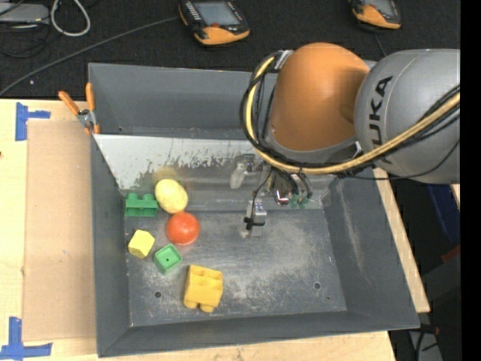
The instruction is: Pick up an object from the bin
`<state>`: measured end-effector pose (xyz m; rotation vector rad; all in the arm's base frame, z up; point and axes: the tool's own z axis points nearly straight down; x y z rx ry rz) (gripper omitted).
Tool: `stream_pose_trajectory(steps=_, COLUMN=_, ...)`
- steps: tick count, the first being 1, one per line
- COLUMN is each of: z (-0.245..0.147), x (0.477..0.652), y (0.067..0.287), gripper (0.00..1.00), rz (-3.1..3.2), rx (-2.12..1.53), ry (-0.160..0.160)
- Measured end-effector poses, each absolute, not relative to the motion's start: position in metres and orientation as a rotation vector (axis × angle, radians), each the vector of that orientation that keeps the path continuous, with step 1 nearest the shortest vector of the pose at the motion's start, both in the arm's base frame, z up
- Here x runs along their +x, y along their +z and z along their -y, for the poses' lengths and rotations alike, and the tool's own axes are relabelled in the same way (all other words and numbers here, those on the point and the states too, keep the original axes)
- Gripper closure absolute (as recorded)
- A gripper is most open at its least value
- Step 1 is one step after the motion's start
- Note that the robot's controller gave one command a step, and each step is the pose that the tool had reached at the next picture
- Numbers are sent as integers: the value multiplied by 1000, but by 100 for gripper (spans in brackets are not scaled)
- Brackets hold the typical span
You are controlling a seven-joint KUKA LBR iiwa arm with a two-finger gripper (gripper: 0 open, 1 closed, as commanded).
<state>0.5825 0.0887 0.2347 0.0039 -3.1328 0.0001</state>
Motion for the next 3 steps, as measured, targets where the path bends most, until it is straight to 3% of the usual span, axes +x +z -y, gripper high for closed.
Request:
stream_pose_trajectory(steps=1, z=-88, x=584, y=240, gripper=0, rz=3141, rx=0, ry=-1)
stream_pose_trajectory(steps=2, z=-128, x=602, y=156, gripper=0, rz=3144, rx=15, ry=-3)
stream_pose_trajectory(steps=3, z=-67, x=616, y=83, gripper=0, rz=3111, rx=-482, ry=-4)
